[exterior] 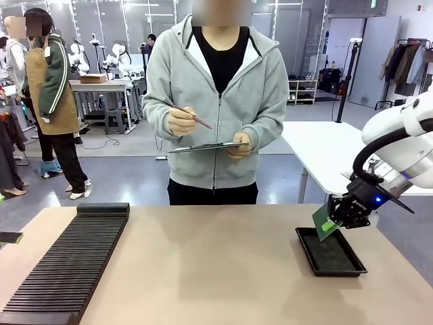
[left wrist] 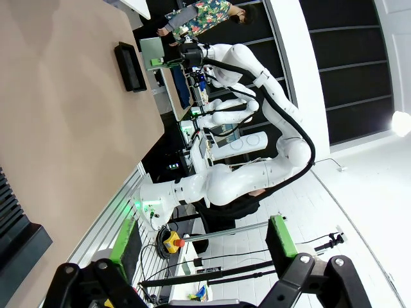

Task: Inspect the PCB.
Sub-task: Place the Blank PCB in the ESD tray.

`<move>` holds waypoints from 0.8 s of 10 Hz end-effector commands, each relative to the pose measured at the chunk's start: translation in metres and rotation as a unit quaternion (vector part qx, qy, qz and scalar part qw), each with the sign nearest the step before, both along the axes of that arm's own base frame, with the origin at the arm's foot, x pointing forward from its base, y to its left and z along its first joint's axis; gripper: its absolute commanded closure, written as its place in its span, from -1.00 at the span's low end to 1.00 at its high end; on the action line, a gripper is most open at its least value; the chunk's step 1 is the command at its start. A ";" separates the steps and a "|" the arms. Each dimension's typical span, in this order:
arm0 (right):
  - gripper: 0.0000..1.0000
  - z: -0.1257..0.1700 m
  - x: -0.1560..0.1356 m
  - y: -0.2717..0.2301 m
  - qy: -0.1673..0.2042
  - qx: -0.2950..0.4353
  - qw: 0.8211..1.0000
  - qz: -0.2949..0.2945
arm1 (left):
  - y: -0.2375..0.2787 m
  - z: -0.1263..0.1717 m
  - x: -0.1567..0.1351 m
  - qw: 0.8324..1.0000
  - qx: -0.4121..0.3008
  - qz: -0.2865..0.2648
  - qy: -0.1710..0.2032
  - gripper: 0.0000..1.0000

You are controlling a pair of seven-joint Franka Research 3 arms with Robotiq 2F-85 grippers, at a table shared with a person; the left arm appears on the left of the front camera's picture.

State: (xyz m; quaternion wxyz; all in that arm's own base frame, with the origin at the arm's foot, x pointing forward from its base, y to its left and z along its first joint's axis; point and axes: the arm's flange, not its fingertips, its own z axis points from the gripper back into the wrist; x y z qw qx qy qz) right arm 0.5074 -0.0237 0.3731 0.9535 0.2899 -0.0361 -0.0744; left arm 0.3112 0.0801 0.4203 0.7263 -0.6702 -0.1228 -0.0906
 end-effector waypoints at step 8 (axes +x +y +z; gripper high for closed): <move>0.96 -0.029 0.014 0.016 0.028 -0.056 0.998 -0.023 | 0.000 0.001 0.000 1.000 0.004 0.002 0.000 -1.00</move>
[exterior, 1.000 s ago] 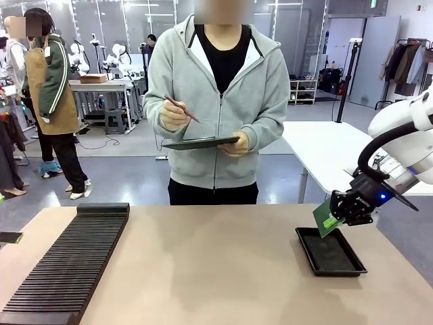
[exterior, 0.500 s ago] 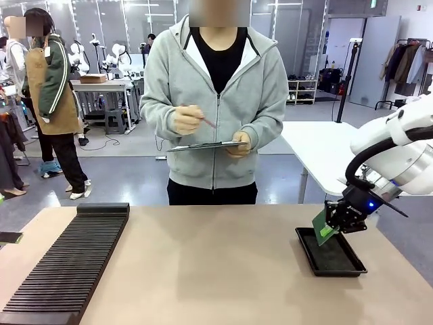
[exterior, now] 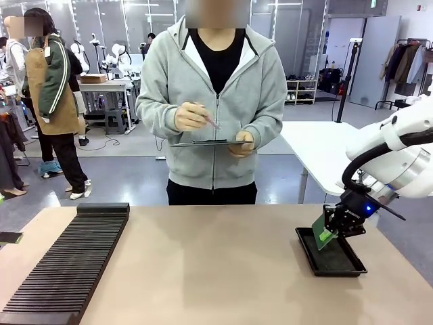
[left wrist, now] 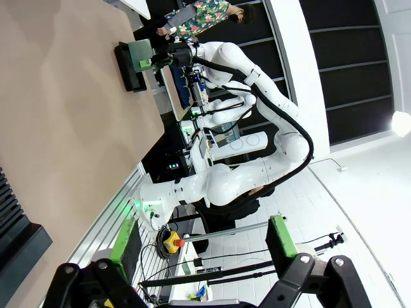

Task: Inspect the PCB.
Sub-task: Place the Blank PCB in the ESD tray.

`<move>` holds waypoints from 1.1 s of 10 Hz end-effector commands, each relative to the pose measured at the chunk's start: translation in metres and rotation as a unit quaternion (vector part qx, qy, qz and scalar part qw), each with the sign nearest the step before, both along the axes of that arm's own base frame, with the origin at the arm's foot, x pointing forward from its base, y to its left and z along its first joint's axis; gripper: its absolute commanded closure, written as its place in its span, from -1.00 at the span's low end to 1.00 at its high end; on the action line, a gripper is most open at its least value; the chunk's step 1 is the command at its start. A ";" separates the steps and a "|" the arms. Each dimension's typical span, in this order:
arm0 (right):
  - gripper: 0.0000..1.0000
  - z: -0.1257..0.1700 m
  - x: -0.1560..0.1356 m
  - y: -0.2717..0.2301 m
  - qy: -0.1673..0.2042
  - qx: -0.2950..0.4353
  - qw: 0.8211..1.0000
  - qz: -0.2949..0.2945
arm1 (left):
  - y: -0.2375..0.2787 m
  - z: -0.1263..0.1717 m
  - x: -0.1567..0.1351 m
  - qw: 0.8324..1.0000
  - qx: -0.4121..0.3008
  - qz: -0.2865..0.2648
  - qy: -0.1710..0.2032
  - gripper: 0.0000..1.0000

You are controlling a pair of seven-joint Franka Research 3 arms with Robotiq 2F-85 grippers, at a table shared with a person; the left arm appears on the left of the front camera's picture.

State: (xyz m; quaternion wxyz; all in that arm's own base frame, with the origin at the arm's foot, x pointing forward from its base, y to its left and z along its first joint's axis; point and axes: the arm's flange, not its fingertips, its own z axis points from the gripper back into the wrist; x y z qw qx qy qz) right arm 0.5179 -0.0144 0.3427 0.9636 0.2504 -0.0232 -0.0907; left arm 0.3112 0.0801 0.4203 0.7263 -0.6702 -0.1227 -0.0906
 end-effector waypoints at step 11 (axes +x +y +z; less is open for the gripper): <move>-0.04 -0.004 -0.019 0.024 0.014 -0.046 0.999 0.021 | 0.000 0.001 0.000 1.000 0.004 0.002 0.000 -1.00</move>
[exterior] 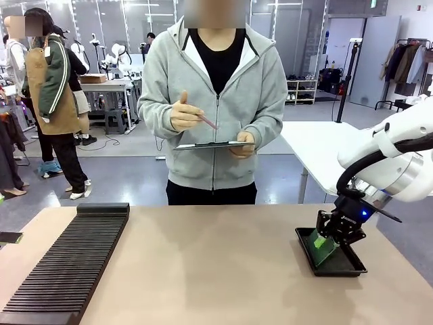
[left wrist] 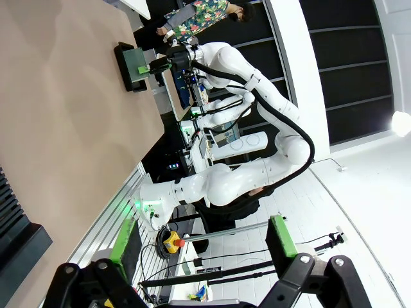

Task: Inspect the PCB.
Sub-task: Place the Blank PCB in the ESD tray.

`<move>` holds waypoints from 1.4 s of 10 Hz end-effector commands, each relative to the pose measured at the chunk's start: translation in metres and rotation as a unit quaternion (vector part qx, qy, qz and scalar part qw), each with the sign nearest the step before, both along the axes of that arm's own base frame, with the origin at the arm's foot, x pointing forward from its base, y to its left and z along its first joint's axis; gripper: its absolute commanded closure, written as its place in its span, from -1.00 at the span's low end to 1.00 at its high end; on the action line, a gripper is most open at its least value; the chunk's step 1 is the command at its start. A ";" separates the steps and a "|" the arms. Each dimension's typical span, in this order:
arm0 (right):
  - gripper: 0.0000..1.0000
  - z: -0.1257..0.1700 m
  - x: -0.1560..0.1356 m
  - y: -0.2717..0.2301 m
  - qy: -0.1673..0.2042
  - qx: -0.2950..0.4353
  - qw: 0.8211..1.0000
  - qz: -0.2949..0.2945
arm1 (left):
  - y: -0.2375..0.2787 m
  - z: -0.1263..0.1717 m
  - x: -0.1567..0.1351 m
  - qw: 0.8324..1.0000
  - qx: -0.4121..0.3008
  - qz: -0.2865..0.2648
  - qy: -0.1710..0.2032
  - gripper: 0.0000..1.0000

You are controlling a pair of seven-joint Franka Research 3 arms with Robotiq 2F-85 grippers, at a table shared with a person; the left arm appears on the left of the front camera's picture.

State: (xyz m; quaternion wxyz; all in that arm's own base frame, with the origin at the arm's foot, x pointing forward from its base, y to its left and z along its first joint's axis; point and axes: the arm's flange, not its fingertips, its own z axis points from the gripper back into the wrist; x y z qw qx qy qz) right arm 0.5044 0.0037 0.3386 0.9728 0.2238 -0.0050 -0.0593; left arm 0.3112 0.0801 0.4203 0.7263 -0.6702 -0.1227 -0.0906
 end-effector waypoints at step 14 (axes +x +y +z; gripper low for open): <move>-1.00 0.036 -0.025 0.015 -0.072 -0.106 0.992 -0.017 | 0.000 0.001 0.000 1.000 0.004 0.002 0.000 -1.00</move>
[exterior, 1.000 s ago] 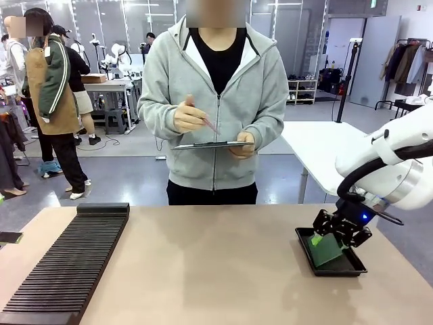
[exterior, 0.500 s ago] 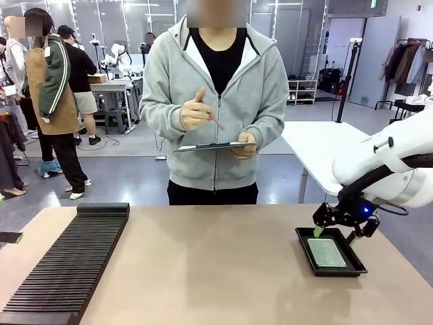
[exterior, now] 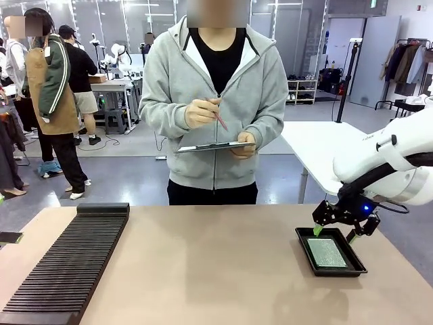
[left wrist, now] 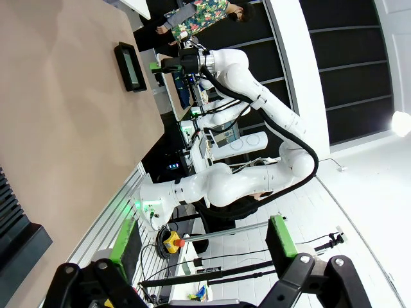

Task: Inspect the PCB.
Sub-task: Place the Blank PCB in the ESD tray.

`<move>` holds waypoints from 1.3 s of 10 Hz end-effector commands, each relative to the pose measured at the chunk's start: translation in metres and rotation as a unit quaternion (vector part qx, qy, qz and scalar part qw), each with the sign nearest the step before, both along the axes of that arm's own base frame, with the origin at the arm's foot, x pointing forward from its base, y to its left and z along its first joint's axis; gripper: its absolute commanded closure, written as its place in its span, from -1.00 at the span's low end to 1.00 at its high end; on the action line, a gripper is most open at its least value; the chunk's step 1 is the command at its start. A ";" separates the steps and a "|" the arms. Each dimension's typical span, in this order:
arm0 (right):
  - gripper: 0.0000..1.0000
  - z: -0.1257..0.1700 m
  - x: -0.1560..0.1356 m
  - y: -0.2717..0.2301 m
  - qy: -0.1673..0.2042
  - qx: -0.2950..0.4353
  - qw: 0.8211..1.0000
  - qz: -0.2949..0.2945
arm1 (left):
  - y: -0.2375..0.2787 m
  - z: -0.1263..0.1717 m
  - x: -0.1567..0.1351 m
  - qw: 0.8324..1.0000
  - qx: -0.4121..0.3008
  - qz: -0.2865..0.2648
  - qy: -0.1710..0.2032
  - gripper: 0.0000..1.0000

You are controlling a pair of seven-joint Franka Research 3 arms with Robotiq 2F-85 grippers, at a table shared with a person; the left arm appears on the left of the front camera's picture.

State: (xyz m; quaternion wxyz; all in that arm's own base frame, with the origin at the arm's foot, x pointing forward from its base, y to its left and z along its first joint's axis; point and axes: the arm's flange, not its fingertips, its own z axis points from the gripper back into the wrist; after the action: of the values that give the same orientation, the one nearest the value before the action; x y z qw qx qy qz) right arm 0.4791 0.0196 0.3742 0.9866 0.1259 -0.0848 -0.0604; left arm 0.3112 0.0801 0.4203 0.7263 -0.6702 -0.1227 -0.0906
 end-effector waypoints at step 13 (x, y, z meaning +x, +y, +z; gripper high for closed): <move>-1.00 0.000 0.000 0.000 0.000 -0.003 1.000 0.001 | 0.000 0.001 0.000 1.000 0.004 0.002 0.000 -1.00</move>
State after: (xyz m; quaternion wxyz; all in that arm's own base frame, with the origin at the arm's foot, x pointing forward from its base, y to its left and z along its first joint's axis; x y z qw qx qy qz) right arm 0.4792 0.0186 0.3741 0.9865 0.1258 -0.0848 -0.0612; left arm 0.3112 0.0801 0.4203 0.7263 -0.6702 -0.1227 -0.0906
